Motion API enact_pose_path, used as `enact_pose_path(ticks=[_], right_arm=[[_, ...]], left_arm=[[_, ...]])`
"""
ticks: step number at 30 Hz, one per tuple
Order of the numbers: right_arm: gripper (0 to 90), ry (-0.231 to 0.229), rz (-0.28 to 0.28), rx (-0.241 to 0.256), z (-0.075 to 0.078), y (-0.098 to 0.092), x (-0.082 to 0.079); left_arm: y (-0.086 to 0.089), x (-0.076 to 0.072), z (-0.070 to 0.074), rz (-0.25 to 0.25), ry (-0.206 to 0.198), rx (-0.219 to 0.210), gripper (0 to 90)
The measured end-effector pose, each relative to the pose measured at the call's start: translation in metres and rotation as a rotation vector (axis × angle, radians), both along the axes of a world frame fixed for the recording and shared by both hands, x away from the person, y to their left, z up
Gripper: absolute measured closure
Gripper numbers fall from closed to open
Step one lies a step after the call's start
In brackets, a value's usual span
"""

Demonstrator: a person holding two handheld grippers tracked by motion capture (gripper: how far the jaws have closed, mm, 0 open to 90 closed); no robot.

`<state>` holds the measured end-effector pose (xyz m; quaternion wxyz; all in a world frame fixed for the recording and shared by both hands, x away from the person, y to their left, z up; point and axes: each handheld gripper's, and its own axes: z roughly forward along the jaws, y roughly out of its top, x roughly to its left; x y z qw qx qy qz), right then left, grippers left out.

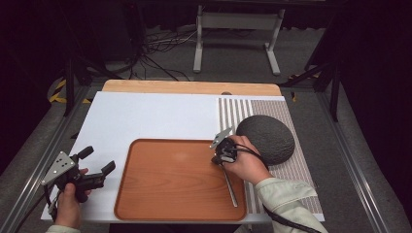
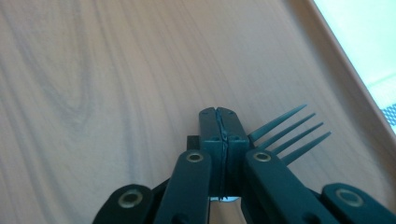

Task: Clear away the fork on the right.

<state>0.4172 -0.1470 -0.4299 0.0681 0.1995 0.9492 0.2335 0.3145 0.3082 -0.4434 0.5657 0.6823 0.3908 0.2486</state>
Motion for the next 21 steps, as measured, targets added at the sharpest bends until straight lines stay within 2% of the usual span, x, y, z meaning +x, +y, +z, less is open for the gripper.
enact_pose_path(ticks=[21], right_arm=[[90.0,-0.001,-0.06,-0.015,0.002,-0.019,0.006]], left_arm=[[-0.002,0.0,-0.001,-0.004,0.0,0.001,1.0]])
